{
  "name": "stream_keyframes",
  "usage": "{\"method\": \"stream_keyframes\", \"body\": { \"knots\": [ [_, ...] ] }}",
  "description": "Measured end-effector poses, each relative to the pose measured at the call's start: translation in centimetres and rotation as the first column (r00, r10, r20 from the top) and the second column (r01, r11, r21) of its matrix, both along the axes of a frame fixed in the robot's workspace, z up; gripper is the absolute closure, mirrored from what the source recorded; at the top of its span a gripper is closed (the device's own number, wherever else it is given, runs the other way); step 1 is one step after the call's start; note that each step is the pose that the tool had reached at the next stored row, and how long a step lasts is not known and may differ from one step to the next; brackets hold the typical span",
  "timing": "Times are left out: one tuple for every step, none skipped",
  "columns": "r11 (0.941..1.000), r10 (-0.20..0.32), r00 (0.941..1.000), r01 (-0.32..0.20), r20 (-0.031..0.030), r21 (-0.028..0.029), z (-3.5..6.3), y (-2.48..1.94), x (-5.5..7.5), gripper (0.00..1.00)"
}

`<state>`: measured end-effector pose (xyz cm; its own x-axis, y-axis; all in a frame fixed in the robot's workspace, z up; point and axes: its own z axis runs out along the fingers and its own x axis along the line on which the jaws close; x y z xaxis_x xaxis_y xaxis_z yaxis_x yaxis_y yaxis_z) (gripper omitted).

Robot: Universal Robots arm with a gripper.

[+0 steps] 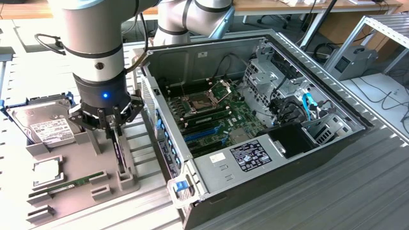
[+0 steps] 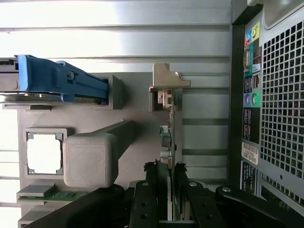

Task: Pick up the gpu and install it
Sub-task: 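Pick up the gpu and move the gpu toward the slot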

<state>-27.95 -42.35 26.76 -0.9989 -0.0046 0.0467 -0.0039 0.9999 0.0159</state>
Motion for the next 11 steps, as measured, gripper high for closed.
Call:
{"method": "stream_keyframes", "body": {
  "knots": [
    [1.0, 0.0, 1.0, 0.0, 0.0, 0.0, 0.07, 0.0, 0.0, 0.73],
    [1.0, 0.0, 1.0, 0.0, 0.0, 0.0, 0.14, 0.0, 0.0, 0.73],
    [1.0, 0.0, 1.0, 0.0, 0.0, 0.0, 0.21, 0.0, 0.0, 0.73],
    [1.0, 0.0, 1.0, 0.0, 0.0, 0.0, 0.28, 0.0, 0.0, 0.73],
    [1.0, 0.0, 1.0, 0.0, -0.0001, 0.0, 0.35, 0.0, 0.0, 0.73],
    [1.0, 0.0, 1.0, 0.0, 0.0, 0.0, 0.41, 0.0, 0.0, 0.73],
    [1.0, 0.0, 1.0, 0.0, -0.0001, 0.0, 0.49, 0.0, 0.0, 0.73],
    [1.0, 0.0, 1.0, 0.0, -0.0001, 0.0, 0.55, 0.0, 0.0, 0.73],
    [1.0, 0.0, 1.0, 0.0, -0.0001, 0.0, 0.62, 0.0, 0.0, 0.73],
    [1.0, 0.0, 1.0, 0.0, 0.0, 0.0, 0.78, 0.0, 0.0, 0.73],
    [1.0, 0.0, 1.0, 0.0, -0.0001, 0.0, 0.93, 0.0, 0.0, 0.73]
  ]
}}
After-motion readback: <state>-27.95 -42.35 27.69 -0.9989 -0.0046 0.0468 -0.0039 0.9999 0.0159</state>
